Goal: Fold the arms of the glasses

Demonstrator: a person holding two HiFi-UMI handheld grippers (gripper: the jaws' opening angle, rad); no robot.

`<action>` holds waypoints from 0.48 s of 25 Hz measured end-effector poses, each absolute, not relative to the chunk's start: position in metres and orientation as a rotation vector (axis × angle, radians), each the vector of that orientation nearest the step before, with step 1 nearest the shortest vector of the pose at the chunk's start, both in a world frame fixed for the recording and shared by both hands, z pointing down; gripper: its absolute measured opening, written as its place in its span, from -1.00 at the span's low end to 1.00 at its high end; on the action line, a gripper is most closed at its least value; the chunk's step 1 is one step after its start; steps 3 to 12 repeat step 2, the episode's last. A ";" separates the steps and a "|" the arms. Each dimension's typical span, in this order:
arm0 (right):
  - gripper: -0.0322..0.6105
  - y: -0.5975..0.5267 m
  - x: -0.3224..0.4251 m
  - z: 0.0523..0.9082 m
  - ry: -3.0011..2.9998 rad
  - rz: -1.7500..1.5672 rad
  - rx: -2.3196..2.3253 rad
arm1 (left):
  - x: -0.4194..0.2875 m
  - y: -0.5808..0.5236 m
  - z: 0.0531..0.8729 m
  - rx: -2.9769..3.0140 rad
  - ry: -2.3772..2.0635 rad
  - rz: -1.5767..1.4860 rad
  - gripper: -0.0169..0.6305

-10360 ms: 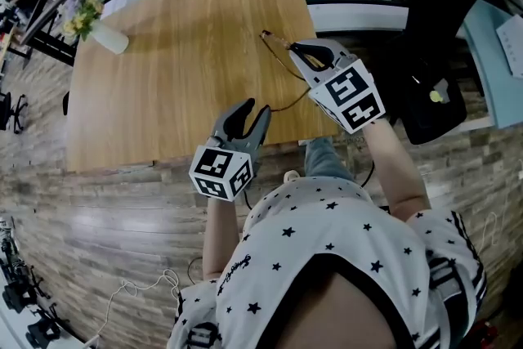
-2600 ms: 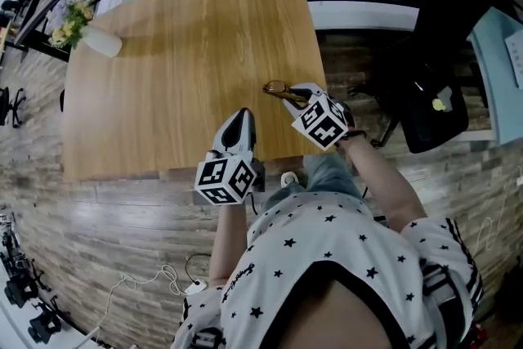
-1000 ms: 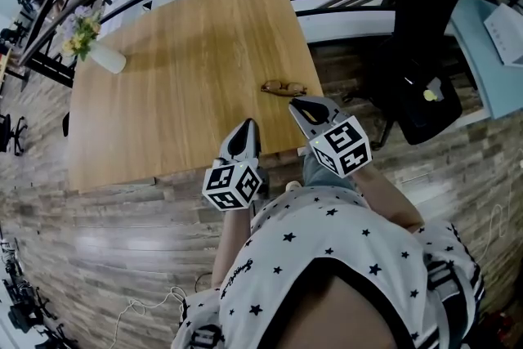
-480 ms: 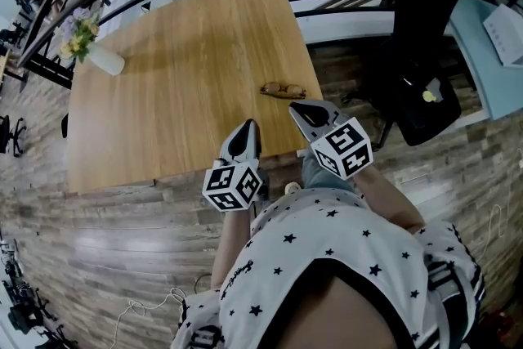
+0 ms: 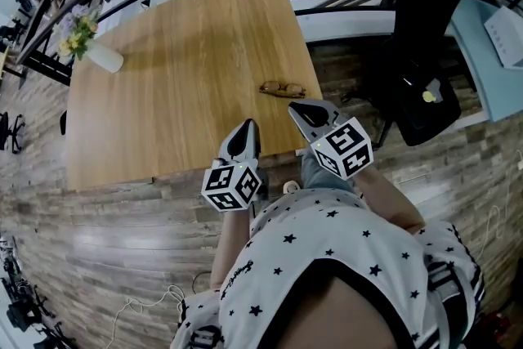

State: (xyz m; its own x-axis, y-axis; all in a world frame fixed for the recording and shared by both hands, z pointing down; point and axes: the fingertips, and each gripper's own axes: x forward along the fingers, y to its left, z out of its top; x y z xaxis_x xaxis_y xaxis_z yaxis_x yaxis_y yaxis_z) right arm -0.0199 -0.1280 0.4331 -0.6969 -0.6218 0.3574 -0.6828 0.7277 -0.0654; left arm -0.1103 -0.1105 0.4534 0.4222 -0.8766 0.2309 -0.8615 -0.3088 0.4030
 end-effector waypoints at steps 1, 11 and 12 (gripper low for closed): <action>-0.85 -0.128 -0.020 0.433 -2.621 0.278 1.019 | -0.110 -0.110 0.454 2.215 -1.471 -0.042 -0.93; -0.85 -0.128 -0.020 0.433 -2.622 0.278 1.019 | -0.110 -0.110 0.454 2.215 -1.471 -0.041 -0.93; -0.85 -0.128 -0.020 0.433 -2.622 0.278 1.019 | -0.110 -0.110 0.454 2.215 -1.471 -0.041 -0.93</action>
